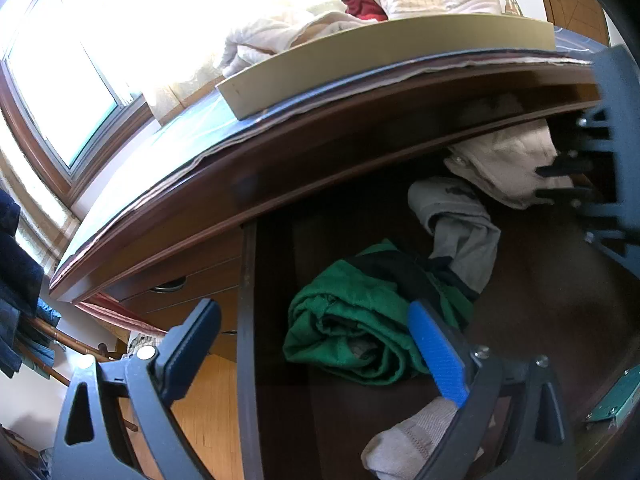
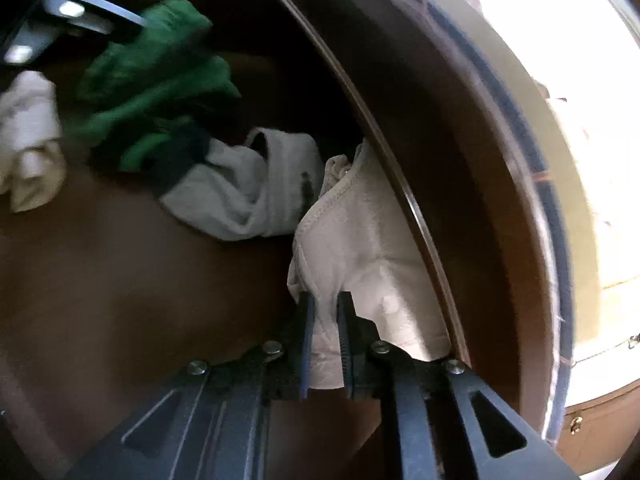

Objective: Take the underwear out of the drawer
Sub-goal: 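Close the right gripper on the beige garment, then lift the beige lace-trimmed garment with the right gripper out of the drawer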

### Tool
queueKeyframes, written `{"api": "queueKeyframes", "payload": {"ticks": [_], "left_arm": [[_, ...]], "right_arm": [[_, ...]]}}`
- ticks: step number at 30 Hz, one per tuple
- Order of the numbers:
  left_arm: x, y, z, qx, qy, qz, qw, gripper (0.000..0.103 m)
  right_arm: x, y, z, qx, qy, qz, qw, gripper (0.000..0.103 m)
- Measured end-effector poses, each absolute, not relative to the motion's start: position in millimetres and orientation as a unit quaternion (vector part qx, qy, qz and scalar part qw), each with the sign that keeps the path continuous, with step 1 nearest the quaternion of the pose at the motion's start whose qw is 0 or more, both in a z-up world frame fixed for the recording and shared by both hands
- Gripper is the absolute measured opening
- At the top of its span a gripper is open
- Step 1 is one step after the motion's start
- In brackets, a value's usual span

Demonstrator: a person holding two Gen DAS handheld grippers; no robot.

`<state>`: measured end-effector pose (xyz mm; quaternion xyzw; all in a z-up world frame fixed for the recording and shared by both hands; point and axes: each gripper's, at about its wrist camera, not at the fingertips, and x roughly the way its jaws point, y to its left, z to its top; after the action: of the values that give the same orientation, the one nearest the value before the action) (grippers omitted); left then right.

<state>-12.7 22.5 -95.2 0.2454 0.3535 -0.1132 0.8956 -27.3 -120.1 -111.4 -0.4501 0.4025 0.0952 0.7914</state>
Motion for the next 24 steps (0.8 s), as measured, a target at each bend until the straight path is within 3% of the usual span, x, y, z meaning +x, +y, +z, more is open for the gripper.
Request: {"api": "queueKeyframes", "payload": {"ticks": [7,9,19,22,24], "left_arm": [[-13,22,-95,0.246,0.354,-0.113,0.895,0.096],[-13,22,-95,0.246,0.353,-0.113,0.896,0.096],[-14,21,-94,0.248,0.351,-0.112,0.896,0.096],[-14,21,-93,0.247,0.352,-0.113,0.896,0.096],[-14,21,-93,0.247,0.351,-0.113,0.896,0.096]], "right_arm": [[-63,-113,-80,-0.431,0.389,0.135,0.803,0.010],[-66,-116,-63,-0.396,0.386,0.136,0.822,0.001],[-41,-158,-36,-0.218,0.442,0.191,0.849,0.001],[-40,-159,-31,-0.204,0.453,0.213,0.841,0.005],[-37,-168,-26,-0.184,0.469,0.203,0.839,0.018]]}}
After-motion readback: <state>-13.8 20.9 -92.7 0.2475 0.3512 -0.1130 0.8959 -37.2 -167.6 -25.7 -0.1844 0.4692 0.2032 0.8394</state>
